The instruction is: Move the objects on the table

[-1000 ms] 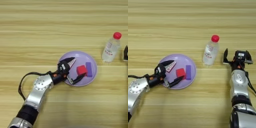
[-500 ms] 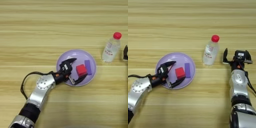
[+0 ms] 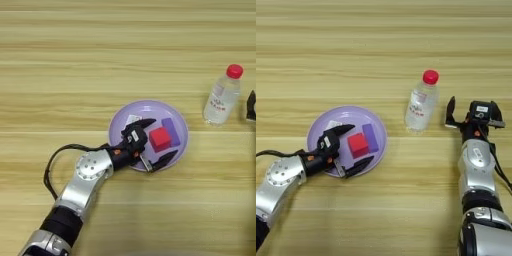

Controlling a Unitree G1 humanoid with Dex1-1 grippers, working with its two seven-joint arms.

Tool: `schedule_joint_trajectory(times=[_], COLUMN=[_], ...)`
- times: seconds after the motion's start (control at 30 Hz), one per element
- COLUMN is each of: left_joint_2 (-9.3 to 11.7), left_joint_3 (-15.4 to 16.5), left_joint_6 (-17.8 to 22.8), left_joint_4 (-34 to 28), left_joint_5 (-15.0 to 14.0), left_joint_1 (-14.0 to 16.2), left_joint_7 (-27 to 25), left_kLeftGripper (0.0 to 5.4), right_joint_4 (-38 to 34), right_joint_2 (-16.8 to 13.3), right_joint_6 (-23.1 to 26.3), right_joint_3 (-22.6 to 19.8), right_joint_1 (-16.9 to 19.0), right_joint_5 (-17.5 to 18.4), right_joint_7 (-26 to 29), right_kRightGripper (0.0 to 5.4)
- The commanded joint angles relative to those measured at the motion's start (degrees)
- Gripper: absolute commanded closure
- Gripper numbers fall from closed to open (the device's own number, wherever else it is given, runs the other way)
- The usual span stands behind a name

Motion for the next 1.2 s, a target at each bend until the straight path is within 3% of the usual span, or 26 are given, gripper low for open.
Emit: schedule_joint_trajectory(times=[0.03, 0.53, 1.2], left_joint_2=[0.17, 0.07, -0.10], left_joint_3=[-0.12, -0.27, 0.43], left_joint_6=[0.46, 0.68, 1.06], left_joint_4=[1.35, 1.34, 1.44], left_joint_5=[0.84, 0.85, -0.26], left_joint_1=[-0.56, -0.97, -1.10], left_joint_7=[0.13, -0.12, -0.07], left_kLeftGripper=[0.00, 0.00, 2.30], right_joint_4=[0.45, 0.24, -0.12], right_joint_2=[0.35, 0.47, 0.28], right_joint_6=[-0.10, -0.34, -0.23], right_joint_3=[0.06, -0.04, -0.14], right_joint_1=[-0.80, -0.91, -0.75], right_joint_5=[0.53, 0.82, 0.91], right_joint_7=[0.19, 0.23, 0.09], right_kRightGripper=[0.05, 0.05, 0.00])
